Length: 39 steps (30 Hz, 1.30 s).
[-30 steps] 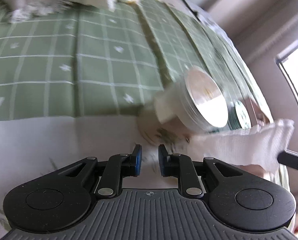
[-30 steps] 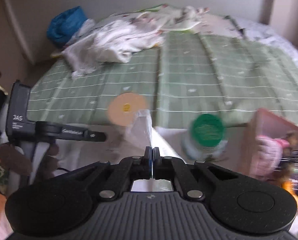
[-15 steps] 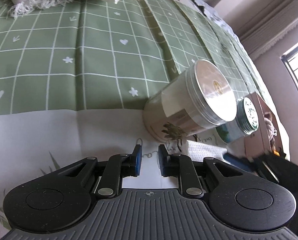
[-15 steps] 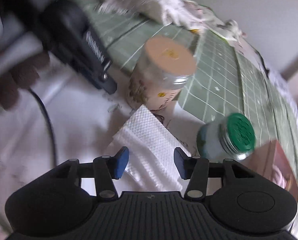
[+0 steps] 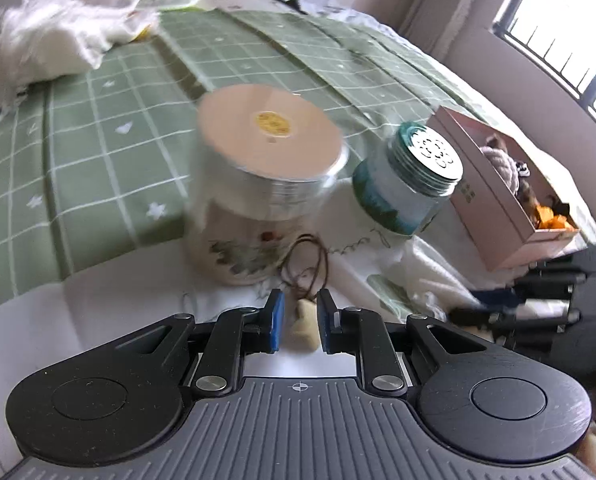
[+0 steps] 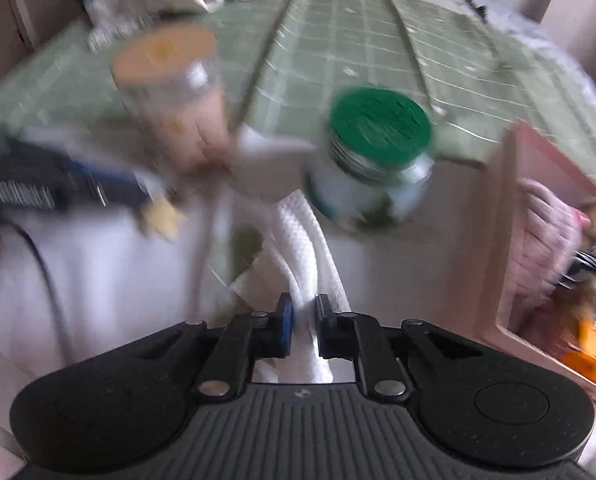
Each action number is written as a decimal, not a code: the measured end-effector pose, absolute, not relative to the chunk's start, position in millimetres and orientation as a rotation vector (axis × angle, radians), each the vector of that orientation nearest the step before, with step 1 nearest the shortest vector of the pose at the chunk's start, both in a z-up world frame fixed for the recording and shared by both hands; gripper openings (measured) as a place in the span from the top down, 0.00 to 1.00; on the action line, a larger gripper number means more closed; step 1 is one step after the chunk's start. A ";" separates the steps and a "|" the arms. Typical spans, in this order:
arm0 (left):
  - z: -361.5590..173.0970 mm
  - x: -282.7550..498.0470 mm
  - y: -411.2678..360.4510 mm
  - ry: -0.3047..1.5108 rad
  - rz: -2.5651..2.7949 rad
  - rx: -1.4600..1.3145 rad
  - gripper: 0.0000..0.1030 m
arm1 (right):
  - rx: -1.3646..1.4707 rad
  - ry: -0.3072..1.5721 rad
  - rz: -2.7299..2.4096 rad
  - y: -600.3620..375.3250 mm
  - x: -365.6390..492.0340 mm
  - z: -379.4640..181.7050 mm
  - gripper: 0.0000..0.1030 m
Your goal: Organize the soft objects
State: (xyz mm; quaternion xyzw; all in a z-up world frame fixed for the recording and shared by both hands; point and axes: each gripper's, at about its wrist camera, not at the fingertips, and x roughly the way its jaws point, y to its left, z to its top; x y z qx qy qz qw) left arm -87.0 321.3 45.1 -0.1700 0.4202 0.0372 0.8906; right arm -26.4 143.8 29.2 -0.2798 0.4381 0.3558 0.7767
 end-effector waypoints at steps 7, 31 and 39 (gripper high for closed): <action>33.4 -80.8 309.9 0.909 0.067 -0.327 0.76 | -0.628 0.792 0.696 145.8 -62.5 11.8 0.78; 24.3 -81.5 311.0 0.908 -0.012 -0.370 0.72 | -0.338 0.946 0.774 140.7 -53.4 12.1 0.14; 24.8 -87.7 318.0 0.901 -0.006 -0.416 0.83 | -0.378 0.927 0.735 153.0 -56.5 7.0 0.03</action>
